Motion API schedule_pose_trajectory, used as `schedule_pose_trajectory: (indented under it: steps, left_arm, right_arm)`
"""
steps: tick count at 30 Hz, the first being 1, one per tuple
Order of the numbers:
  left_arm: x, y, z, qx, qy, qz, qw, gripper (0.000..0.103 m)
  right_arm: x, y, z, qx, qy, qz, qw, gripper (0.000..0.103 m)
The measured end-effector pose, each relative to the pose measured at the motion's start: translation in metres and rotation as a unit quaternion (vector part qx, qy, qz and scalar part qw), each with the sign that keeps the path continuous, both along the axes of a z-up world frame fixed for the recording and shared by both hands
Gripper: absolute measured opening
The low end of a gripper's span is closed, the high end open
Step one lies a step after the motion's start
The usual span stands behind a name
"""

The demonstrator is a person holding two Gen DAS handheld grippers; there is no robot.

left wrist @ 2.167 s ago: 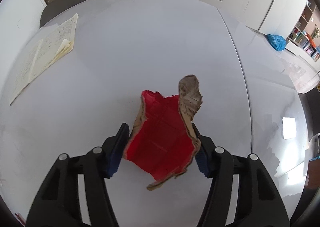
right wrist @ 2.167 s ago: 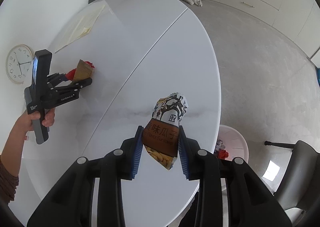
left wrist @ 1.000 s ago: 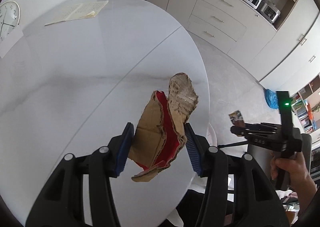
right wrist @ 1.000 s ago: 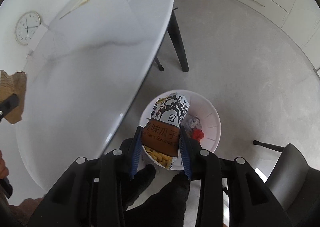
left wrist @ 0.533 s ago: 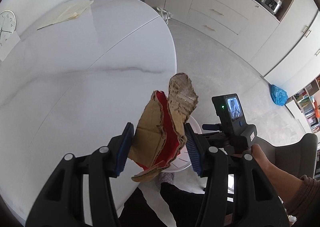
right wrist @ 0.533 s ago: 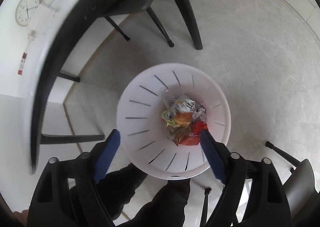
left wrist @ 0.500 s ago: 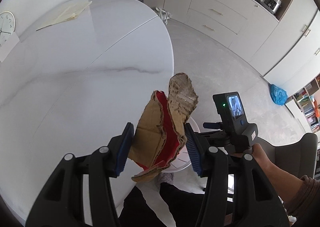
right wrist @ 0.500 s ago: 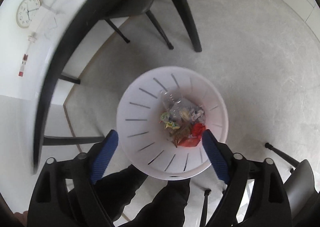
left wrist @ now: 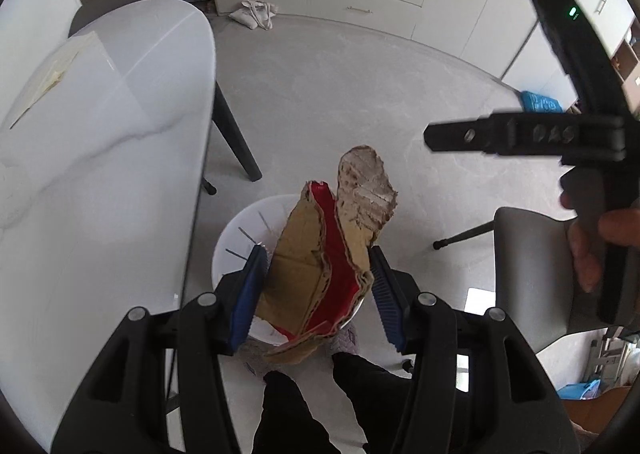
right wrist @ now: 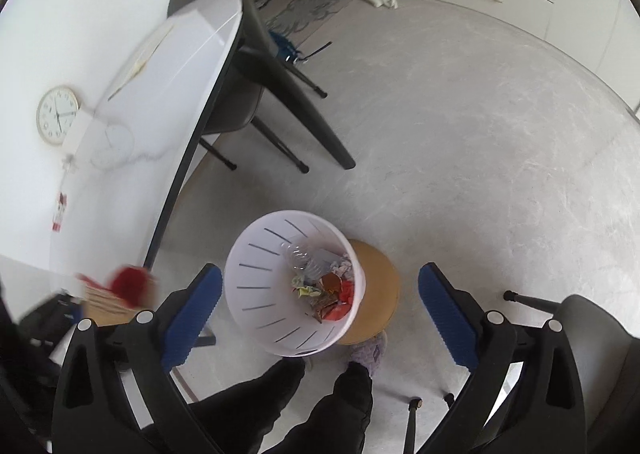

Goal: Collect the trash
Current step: 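Carry the cardboard box to the bin with the left gripper while the right gripper drops the snack bag in, then move the right gripper back over the table toward the red-and-white medicine box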

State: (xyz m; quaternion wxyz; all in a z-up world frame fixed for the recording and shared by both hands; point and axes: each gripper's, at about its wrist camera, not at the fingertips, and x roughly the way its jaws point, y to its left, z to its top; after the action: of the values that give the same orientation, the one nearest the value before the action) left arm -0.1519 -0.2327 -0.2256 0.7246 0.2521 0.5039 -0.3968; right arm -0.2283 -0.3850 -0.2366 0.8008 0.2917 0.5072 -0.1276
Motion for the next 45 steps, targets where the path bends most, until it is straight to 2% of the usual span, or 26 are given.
schedule_pose_trajectory:
  steps: [5, 10, 12, 14, 16, 19, 26, 32, 36, 41, 45]
  left_arm:
    - [0.001, -0.019, -0.053, 0.031, 0.027, -0.001, 0.9992, 0.052]
    - [0.004, -0.019, -0.102, 0.066, 0.051, 0.01, 0.9965, 0.057]
    - [0.004, -0.019, -0.11, 0.072, 0.052, 0.006, 0.9961, 0.061]
    - [-0.002, -0.019, -0.113, 0.072, 0.046, 0.0, 0.9964, 0.072]
    - [-0.008, -0.021, -0.111, 0.069, 0.039, -0.006, 0.9969, 0.077]
    - [-0.009, -0.024, -0.105, 0.065, 0.039, -0.008, 0.9971, 0.082]
    - [-0.012, -0.026, -0.071, 0.036, 0.039, -0.007, 0.9986, 0.087]
    - [-0.007, -0.017, -0.007, -0.014, 0.02, 0.015, 0.9996, 0.09]
    - [0.004, 0.0, 0.043, -0.049, -0.002, 0.05, 0.9976, 0.095]
    - [0.024, 0.031, 0.093, -0.078, -0.036, 0.123, 0.9888, 0.095]
    - [0.041, 0.061, 0.117, -0.094, -0.047, 0.19, 0.9763, 0.095]
  right_arm:
    - [-0.014, -0.009, 0.001, 0.002, 0.003, -0.01, 1.0, 0.098]
    - [-0.017, -0.01, -0.006, 0.009, 0.017, -0.011, 1.0, 0.098]
    - [-0.018, -0.011, -0.01, 0.015, 0.02, -0.012, 1.0, 0.098]
    - [-0.018, -0.012, -0.014, 0.019, 0.022, -0.012, 1.0, 0.098]
    - [-0.017, -0.012, -0.015, 0.02, 0.023, -0.011, 0.999, 0.098]
    - [-0.015, -0.013, -0.014, 0.02, 0.021, -0.009, 1.0, 0.098]
    - [-0.014, -0.015, -0.006, 0.013, 0.012, -0.01, 1.0, 0.098]
    - [-0.007, -0.014, 0.019, -0.025, 0.0, 0.0, 1.0, 0.098]
    - [0.005, -0.006, 0.043, -0.057, -0.014, 0.022, 0.998, 0.098]
    - [0.025, 0.012, 0.074, -0.077, -0.05, 0.061, 0.994, 0.101]
    - [0.045, 0.035, 0.088, -0.089, -0.067, 0.102, 0.989, 0.101]
